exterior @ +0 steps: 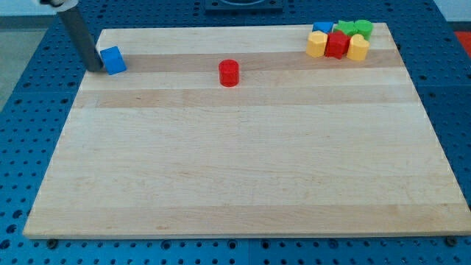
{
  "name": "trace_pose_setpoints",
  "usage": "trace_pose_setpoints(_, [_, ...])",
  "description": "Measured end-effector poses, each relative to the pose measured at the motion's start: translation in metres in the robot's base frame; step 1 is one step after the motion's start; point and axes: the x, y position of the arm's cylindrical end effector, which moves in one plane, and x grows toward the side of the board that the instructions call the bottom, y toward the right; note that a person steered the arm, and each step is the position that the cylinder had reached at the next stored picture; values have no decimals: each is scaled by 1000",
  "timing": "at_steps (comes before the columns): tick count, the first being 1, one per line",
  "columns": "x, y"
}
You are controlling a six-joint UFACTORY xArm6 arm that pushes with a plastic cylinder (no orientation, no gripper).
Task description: Move the red circle slightly downwards
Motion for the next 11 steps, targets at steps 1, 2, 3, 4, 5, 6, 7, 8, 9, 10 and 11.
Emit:
trace_pose_setpoints(1, [-24,44])
trace_pose_setpoints(2, [-26,46])
trace_pose_setpoints(3, [13,24])
trace_pose_setpoints(4, [48,66])
trace_pose_setpoints(5, [24,126])
trace_pose_setpoints(6, [-14,168])
trace_pose_setpoints(7, [-13,212])
trace_pose_setpoints(8, [34,224])
trace_pose_setpoints(9, [72,223])
trace_pose_setpoints(10, [105,226])
trace_pose_setpoints(11, [101,200])
